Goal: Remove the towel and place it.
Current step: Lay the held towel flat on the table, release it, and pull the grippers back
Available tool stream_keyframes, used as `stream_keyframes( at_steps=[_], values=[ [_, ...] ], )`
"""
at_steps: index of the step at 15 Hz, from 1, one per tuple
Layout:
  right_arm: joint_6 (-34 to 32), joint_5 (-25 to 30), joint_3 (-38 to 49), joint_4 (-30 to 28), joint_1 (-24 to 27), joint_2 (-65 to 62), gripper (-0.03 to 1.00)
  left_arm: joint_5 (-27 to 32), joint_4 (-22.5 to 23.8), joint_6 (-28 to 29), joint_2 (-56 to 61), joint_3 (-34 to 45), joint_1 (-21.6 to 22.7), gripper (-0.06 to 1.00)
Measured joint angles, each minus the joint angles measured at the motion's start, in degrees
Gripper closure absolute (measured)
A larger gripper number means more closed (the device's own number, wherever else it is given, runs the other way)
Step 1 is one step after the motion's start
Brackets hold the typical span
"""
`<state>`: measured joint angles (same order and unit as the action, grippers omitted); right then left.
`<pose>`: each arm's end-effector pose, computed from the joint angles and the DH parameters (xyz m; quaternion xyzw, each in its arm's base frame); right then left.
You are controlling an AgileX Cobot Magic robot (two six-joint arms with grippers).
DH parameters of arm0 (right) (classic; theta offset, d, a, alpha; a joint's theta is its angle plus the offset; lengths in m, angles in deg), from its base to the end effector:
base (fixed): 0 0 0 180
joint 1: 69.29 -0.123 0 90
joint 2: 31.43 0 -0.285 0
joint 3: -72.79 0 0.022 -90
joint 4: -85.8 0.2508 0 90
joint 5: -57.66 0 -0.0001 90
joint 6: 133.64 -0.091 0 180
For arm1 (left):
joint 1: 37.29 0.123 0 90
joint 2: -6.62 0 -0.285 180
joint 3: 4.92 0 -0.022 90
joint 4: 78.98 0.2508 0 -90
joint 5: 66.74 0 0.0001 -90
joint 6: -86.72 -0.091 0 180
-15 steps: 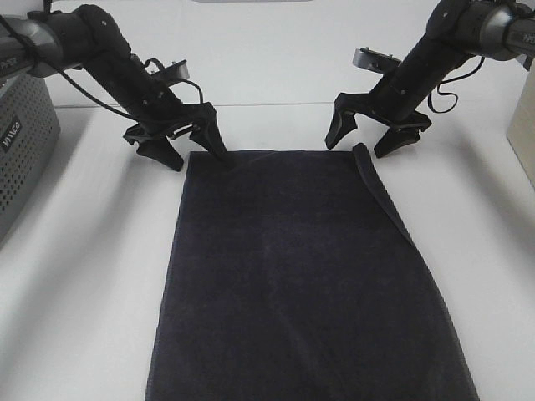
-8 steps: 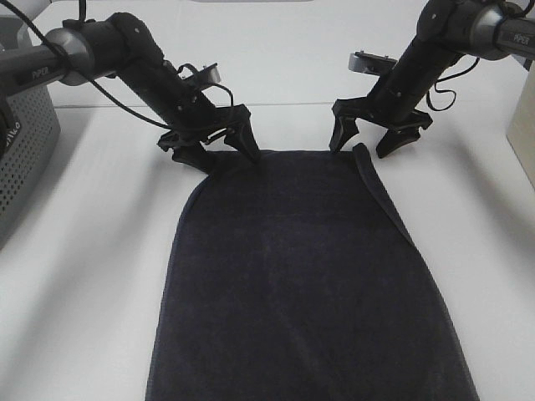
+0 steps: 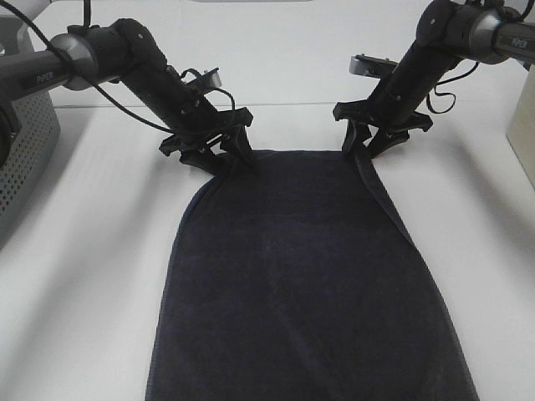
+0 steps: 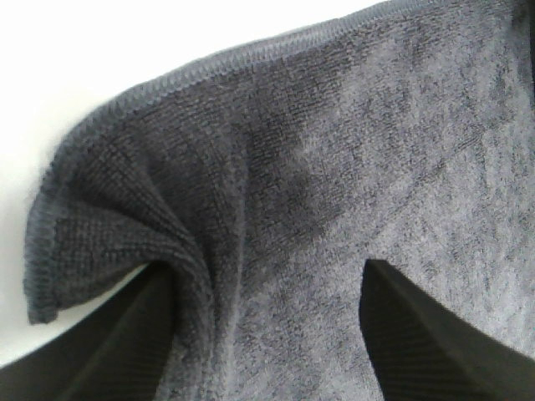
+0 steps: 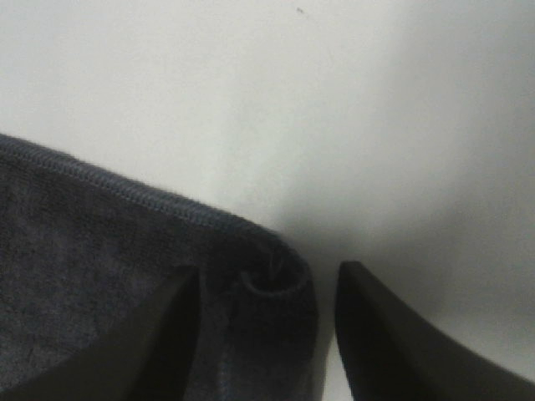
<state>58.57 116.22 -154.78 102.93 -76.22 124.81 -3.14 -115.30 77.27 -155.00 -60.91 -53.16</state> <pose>0.5200 0.0863 0.0929 -0.1012 0.9795 0.1297 0.1161 0.5053 -0.1939 0.0923 0.0983 0.9475 -0.2955 0.0727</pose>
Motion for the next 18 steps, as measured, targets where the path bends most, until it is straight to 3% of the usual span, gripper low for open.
stream_keyframes(
  at_steps=[3, 5, 6, 7, 8, 12, 14, 18],
  values=[
    [-0.1, -0.5, 0.0, 0.3, 0.0, 0.3, 0.52, -0.3, 0.3, 0.1, 0.0, 0.0, 0.0, 0.38],
    [-0.1, -0.8, 0.0, 0.0, 0.0, 0.3, 0.6, -1.2, 0.7, 0.2, -0.4, 0.0, 0.0, 0.57],
    [-0.1, -0.9, 0.0, -1.0, 0.0, 0.3, 0.68, -1.7, 1.3, 0.0, -0.6, 0.0, 0.0, 0.76],
    [-0.1, -0.9, 0.0, -1.8, 0.0, 0.3, 0.74, -2.0, 1.5, -0.5, -0.6, 0.1, 0.0, 0.88],
    [-0.2, -0.9, 0.0, -2.4, 0.0, 0.3, 0.78, -2.2, 1.5, -1.0, -0.7, 0.1, 0.0, 0.92],
    [-0.7, -0.7, 0.0, -3.7, 0.0, 0.2, 0.96, -2.4, 3.0, -1.1, -0.7, 0.1, -0.1, 0.92],
    [-0.6, -0.6, 0.0, -4.2, 0.0, 0.2, 0.96, -2.4, 3.9, -1.1, -0.7, -0.2, -0.2, 0.92],
    [0.0, 1.7, -4.5, -4.9, -0.1, 1.4, 0.96, -2.2, 10.9, -1.1, -1.5, -5.3, -0.4, 0.93]
  ],
)
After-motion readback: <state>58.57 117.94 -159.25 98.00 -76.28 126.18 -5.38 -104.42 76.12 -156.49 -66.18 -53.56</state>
